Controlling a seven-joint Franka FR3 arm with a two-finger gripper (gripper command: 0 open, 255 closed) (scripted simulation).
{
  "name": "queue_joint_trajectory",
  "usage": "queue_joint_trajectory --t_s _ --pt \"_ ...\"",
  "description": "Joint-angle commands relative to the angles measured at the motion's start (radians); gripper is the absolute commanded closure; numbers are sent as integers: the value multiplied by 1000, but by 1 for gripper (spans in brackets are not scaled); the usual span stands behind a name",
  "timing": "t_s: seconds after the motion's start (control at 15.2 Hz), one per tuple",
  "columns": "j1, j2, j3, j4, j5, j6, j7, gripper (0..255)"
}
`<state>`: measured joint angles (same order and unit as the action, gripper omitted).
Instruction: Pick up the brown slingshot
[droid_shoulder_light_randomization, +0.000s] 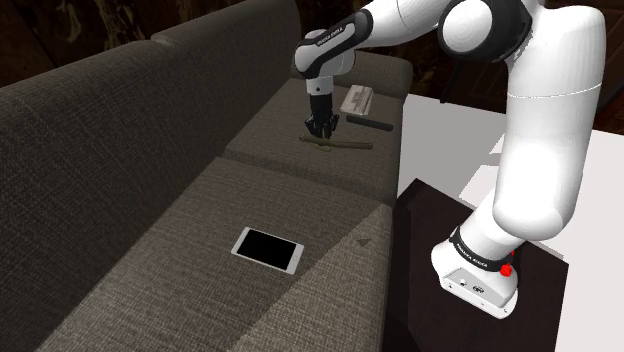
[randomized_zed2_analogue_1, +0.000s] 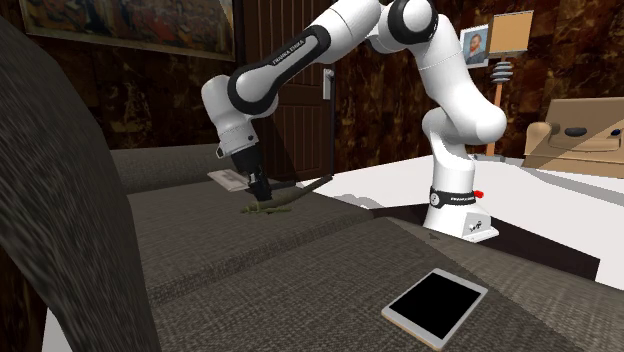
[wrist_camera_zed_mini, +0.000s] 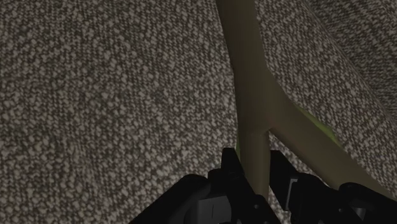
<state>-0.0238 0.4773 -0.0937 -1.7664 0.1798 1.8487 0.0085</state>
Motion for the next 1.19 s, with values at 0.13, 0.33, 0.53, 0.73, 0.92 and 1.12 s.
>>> queue_joint_trajectory --t_s 0.13,0.33,0.53,0.73,0.92,1.12 --pt "0 5 0 2 0 0 1 255" --pt "0 -3 -1 5 -1 -10 2 255" --pt "0 -25 -2 15 -5 -42 7 255" --pt "1 -45 -3 27 -8 -73 12 255" --pt "1 -63 -4 41 -11 -106 17 255" --pt "1 -80 -5 58 -13 -139 22 255"
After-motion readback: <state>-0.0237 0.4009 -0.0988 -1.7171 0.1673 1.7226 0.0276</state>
